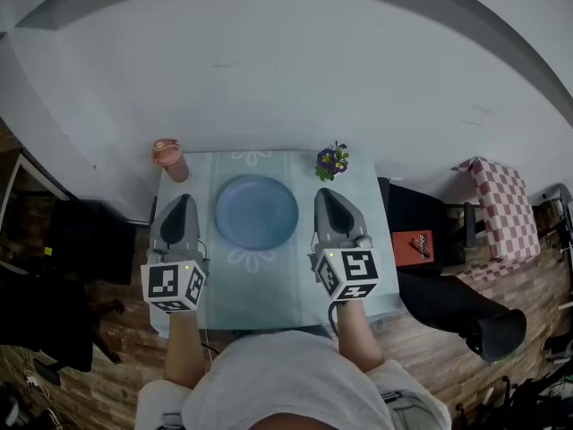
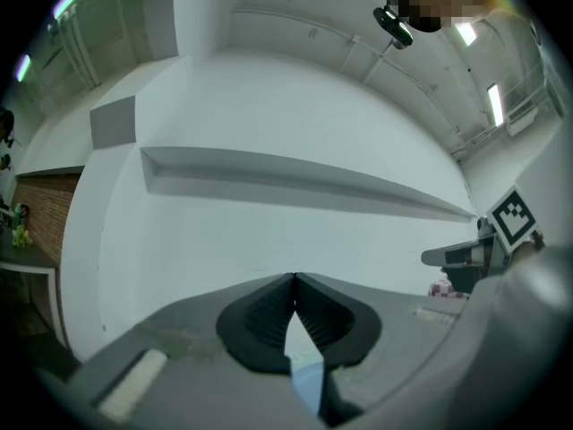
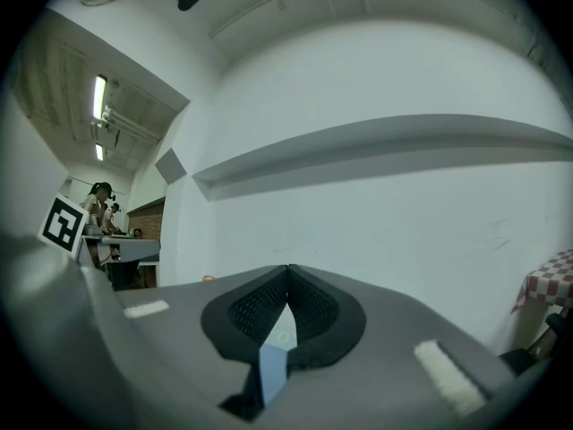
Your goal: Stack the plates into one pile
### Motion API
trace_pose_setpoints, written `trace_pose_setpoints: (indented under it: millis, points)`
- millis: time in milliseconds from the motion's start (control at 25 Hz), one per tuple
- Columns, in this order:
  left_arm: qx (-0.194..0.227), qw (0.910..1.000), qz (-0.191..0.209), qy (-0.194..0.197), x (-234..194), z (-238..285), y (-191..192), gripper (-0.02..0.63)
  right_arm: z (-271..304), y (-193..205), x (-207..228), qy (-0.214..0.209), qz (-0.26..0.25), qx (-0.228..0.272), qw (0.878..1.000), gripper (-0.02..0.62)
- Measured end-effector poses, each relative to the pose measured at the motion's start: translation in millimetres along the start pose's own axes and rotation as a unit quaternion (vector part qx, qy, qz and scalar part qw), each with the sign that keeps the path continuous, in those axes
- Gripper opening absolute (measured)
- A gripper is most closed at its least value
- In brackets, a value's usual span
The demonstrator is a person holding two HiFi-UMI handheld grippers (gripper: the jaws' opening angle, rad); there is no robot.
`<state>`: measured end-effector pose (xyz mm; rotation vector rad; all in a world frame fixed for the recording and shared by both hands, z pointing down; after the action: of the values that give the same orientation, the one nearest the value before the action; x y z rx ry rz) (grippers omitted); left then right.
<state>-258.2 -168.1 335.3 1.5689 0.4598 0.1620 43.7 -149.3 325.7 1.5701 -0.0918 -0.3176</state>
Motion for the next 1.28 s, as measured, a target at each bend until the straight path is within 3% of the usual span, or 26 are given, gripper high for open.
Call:
trace_pose_setpoints:
  millis: [400, 720, 1280]
  points:
    - [0.030, 0.9993, -0.019, 0.014, 2.5, -9.0, -14.8, 0.005, -16.1, -6.8, -1.9, 0.018, -0.015, 0.018, 1.000, 0.002]
    - [0.029, 0.9993, -0.002, 0.022, 3.5, -10.0, -15.0, 0.005, -19.3, -9.6, -8.5, 0.019, -0.021, 0.022, 0.999, 0.001]
    - [0.029, 0.9989, -0.020, 0.032, -0.7, -7.9, -13.7, 0.005, -19.6, -13.2, -11.7, 0.018, -0.003, 0.029, 0.999, 0.000]
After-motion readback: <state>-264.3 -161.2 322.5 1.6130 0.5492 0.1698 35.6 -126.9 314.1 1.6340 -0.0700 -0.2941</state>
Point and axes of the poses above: the fingertips, and each gripper's own axes: z forward along the fingers, x to its right, y out of its underside, the point moved 8 cm from there along -z, backward along the fingers, and after that the axes turned 10 degrees about -z, right-handed, at the moved point
